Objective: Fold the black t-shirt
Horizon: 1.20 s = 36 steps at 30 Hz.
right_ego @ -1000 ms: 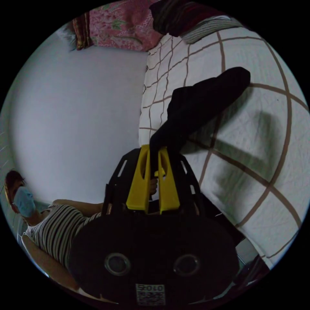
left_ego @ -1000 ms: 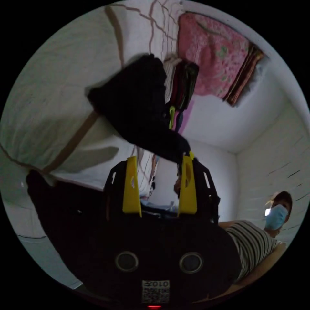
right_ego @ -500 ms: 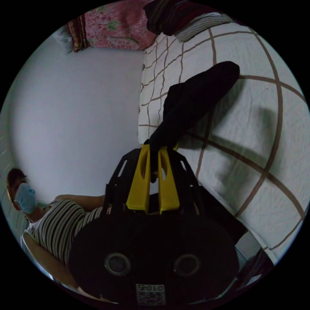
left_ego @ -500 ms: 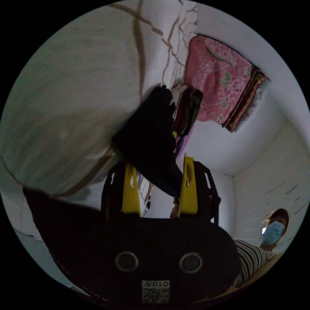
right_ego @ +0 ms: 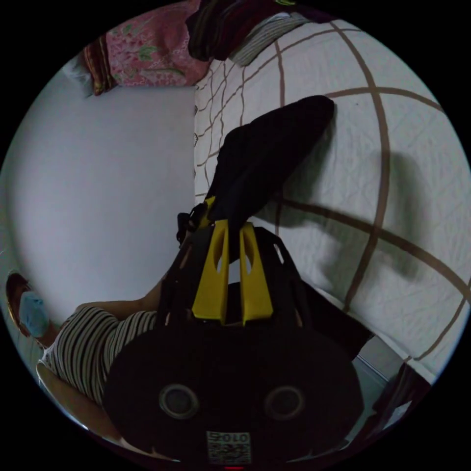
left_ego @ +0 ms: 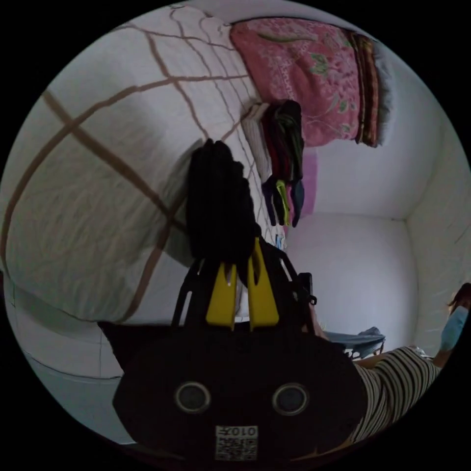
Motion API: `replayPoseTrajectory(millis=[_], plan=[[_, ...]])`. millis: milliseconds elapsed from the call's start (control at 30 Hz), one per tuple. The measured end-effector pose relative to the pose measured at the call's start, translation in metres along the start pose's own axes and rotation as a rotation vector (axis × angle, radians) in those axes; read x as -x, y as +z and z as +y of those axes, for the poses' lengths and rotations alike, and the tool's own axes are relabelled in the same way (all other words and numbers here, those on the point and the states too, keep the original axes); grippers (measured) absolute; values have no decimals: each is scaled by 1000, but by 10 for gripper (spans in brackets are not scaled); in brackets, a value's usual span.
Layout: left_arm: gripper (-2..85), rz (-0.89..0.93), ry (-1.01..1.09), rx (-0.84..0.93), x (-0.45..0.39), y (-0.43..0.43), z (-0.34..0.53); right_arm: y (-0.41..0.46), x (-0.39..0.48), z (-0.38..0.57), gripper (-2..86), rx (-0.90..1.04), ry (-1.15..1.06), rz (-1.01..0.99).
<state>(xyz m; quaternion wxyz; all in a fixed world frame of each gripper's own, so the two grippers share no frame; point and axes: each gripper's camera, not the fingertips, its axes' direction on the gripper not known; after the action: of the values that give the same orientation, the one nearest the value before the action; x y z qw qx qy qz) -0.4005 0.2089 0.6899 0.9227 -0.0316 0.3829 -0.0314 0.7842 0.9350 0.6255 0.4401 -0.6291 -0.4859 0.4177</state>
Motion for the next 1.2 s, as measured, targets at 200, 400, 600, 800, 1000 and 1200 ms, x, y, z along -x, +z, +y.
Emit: replayPoseTrajectory(millis=[200,400,600,800,1000,1200], plan=[[74,-16,163,44,-94,25,-41,-84,35,-8,51,-65,-94,6],[73,-37,328,84,-199,56,-78,-177,74,-10,51,-123,-171,12],[73,-14,429,141,-296,93,-100,-276,108,-1,51,-169,-200,12],[73,29,400,198,-367,160,-138,-384,126,-7,51,-227,-200,29],[73,20,405,243,-467,266,-224,-529,147,-74,51,-286,-213,111],[73,182,656,56,-637,333,-326,-706,238,-154,52,-461,-519,279]])
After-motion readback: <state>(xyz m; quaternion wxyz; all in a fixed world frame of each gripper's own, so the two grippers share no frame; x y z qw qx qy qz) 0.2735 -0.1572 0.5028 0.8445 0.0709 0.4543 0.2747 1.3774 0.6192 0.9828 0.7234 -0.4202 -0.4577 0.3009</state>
